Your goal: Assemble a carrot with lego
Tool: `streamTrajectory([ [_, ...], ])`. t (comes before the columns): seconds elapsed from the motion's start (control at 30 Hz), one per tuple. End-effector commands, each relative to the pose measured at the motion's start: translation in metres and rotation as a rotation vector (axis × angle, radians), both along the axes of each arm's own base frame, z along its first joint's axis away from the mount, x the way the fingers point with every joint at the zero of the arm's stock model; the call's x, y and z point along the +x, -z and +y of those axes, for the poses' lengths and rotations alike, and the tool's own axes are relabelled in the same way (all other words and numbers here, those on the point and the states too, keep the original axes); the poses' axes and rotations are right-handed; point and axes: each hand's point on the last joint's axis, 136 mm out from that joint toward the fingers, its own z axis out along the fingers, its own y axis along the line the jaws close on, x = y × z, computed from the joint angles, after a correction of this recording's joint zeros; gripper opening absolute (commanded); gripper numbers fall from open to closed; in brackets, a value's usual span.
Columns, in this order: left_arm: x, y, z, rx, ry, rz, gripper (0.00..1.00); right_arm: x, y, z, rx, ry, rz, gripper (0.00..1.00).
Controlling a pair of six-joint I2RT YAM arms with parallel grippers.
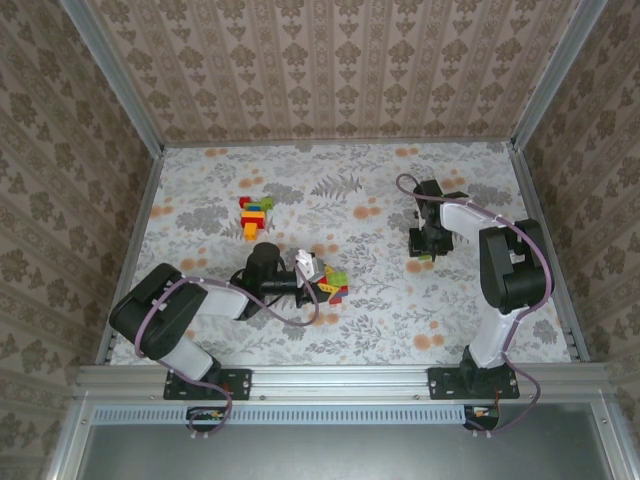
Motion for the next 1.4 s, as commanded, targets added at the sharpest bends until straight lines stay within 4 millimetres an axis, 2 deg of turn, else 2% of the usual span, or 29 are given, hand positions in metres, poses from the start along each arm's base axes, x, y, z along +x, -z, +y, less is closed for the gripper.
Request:
streamTrajectory([
  [0.0, 0.001, 0.006, 0.005, 0.021, -0.004, -0.004, 0.26, 0.006, -0.002, 0.001, 0.017, 0.002, -0.007, 0.39],
  [0.17, 0.001, 0.005, 0.005, 0.020, -0.003, -0.004, 0.26, 0.001, -0.015, 0.007, 0.055, 0.013, -0.026, 0.32],
  [0.33, 0.000, 0.006, 0.005, 0.021, -0.005, -0.004, 0.26, -0.017, -0.049, 0.030, 0.137, 0.026, -0.056, 0.29],
  [0.43, 0.001, 0.007, 0.005, 0.025, -0.006, -0.004, 0.26, -0.037, -0.071, 0.055, 0.178, -0.007, -0.053, 0.28],
  [0.6, 0.001, 0.009, 0.005, 0.028, -0.003, -0.003, 0.26, -0.069, -0.120, 0.102, 0.247, -0.072, -0.081, 0.27],
  [0.7, 0.001, 0.011, 0.004, 0.033, -0.004, -0.003, 0.26, -0.083, -0.141, 0.131, 0.267, -0.116, -0.098, 0.26],
  [0.77, 0.002, 0.012, 0.005, 0.036, -0.005, -0.003, 0.25, -0.089, -0.148, 0.148, 0.274, -0.135, -0.108, 0.26],
  [0.9, 0.001, 0.014, 0.005, 0.038, -0.005, -0.002, 0.25, -0.094, -0.152, 0.181, 0.281, -0.167, -0.123, 0.25],
  [1.0, 0.001, 0.014, 0.005, 0.036, -0.004, -0.005, 0.24, -0.092, -0.150, 0.196, 0.280, -0.169, -0.132, 0.25],
  [1.37, 0.000, 0.016, 0.006, 0.037, -0.003, -0.007, 0.23, -0.085, -0.126, 0.218, 0.249, -0.178, -0.103, 0.25],
])
